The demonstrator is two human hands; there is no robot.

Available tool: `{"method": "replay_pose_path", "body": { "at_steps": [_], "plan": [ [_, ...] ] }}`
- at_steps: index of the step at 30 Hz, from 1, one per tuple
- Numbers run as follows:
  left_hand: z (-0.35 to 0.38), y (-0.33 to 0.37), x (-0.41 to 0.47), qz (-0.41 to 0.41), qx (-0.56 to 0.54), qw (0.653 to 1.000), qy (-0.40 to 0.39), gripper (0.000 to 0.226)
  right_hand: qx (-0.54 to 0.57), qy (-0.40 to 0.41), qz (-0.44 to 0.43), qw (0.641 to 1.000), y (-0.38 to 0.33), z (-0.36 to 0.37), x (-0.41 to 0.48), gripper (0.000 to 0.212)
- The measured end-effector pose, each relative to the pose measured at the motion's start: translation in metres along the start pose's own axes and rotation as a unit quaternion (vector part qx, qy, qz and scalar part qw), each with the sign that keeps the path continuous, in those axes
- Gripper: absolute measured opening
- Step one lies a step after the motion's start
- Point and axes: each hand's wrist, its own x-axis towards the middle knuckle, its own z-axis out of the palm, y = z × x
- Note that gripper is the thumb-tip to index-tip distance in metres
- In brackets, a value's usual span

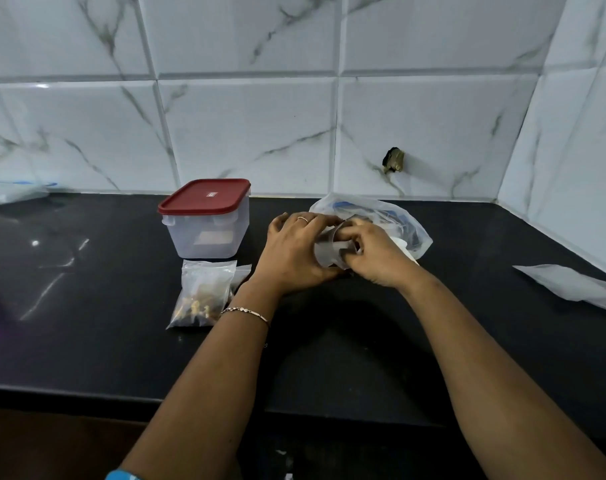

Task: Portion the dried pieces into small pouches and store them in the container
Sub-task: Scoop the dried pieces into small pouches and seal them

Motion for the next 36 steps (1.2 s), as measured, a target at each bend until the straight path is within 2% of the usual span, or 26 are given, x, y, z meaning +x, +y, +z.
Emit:
{"method": "replay_pose_path", "body": {
  "at_steps": [5,10,14,20,23,25,27,29,31,33,35,36],
  "plan": [
    [0.0,0.002,0.001,-0.001,-0.024,1.0,-0.016,0.063,-0.017,-0.005,-0.009,1.0,0.0,0.001,-0.003,0.028],
    [0.001,0.001,0.004,-0.023,-0.023,0.999,-0.021,0.065,-0.021,0.037,-0.004,0.999,0.004,0.001,-0.001,0.018],
    [0.001,0.002,0.003,-0.023,-0.033,0.999,-0.019,0.063,-0.016,0.056,0.007,0.998,0.0,-0.001,-0.004,0.023],
    [0.003,0.004,0.004,-0.013,-0.034,0.999,-0.04,0.065,-0.029,0.03,0.023,0.999,-0.001,0.001,-0.005,0.029],
    [0.004,0.005,0.006,-0.031,-0.068,0.997,-0.027,0.06,0.021,0.023,0.019,0.999,-0.002,0.0,-0.001,0.019],
    [0.005,0.005,0.006,-0.051,-0.096,0.994,-0.006,0.057,0.097,-0.007,0.028,0.995,-0.004,-0.005,-0.002,0.015],
    [0.006,0.005,0.006,-0.067,-0.096,0.993,0.011,0.054,0.195,-0.049,0.046,0.978,-0.005,-0.014,-0.008,0.017],
    [0.006,0.004,0.006,-0.082,-0.08,0.993,0.02,0.053,0.257,-0.05,0.054,0.963,-0.006,-0.024,-0.014,0.021],
    [0.007,0.003,0.004,-0.103,-0.084,0.991,0.02,0.053,0.277,0.025,0.073,0.958,-0.002,-0.033,-0.018,0.022],
    [0.008,0.003,0.002,-0.116,-0.103,0.988,0.018,0.052,0.267,0.155,0.121,0.943,0.012,-0.041,-0.018,0.018],
    [0.008,0.004,0.001,-0.13,-0.121,0.984,0.016,0.051,0.182,0.267,0.178,0.93,0.029,-0.047,-0.02,0.011],
    [0.008,0.006,0.001,-0.139,-0.128,0.982,0.019,0.049,0.115,0.288,0.207,0.928,0.036,-0.049,-0.023,0.01]
  ]
}}
